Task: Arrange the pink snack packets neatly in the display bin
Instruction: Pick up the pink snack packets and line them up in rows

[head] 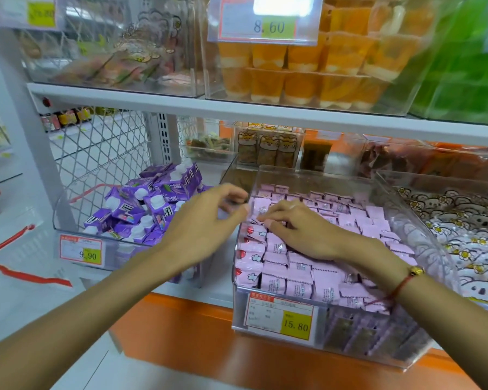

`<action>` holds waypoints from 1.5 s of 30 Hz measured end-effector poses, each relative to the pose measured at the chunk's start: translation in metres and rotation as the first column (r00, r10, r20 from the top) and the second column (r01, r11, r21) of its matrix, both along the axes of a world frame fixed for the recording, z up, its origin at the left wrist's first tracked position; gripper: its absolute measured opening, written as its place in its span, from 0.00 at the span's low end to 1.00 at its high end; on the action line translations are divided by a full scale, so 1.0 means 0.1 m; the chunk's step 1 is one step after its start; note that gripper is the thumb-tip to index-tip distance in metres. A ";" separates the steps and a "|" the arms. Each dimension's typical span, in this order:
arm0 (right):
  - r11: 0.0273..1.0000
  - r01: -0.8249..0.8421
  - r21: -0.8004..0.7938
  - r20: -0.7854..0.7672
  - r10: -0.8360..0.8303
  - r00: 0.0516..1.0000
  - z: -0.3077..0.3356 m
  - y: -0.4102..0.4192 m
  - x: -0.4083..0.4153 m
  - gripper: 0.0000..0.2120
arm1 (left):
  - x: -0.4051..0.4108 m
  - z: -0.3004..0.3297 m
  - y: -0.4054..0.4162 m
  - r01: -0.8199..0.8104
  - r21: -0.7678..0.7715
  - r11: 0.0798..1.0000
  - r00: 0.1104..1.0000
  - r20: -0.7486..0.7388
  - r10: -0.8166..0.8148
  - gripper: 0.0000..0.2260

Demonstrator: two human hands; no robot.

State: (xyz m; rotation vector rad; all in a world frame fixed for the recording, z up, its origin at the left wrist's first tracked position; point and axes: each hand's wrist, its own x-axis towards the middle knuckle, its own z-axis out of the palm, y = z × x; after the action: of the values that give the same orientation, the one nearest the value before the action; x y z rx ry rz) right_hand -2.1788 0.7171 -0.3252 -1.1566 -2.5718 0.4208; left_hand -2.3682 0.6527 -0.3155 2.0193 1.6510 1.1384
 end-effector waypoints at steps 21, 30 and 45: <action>0.993 0.069 -0.099 0.233 -0.044 0.972 0.08 0.02 0.17 0.22 | 0.33 0.41 0.99 0.026 -0.362 0.932 0.692 -0.666 -0.278 0.13; 0.987 0.080 -0.138 0.289 -0.038 0.957 0.02 0.02 0.20 0.23 | 0.28 0.23 0.90 0.029 -0.107 0.994 0.915 -0.397 -0.069 0.04; 0.999 0.036 -0.039 0.110 -0.032 0.993 0.07 0.02 0.16 0.18 | 0.25 0.20 0.28 -0.199 0.282 0.939 0.805 0.593 -0.007 0.02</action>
State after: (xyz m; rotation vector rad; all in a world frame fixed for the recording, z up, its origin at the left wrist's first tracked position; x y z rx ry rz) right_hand -2.1624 0.7194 -0.3182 -1.2692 -2.6436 0.4151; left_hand -2.3428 0.6810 -0.2952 1.4996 1.3050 1.9529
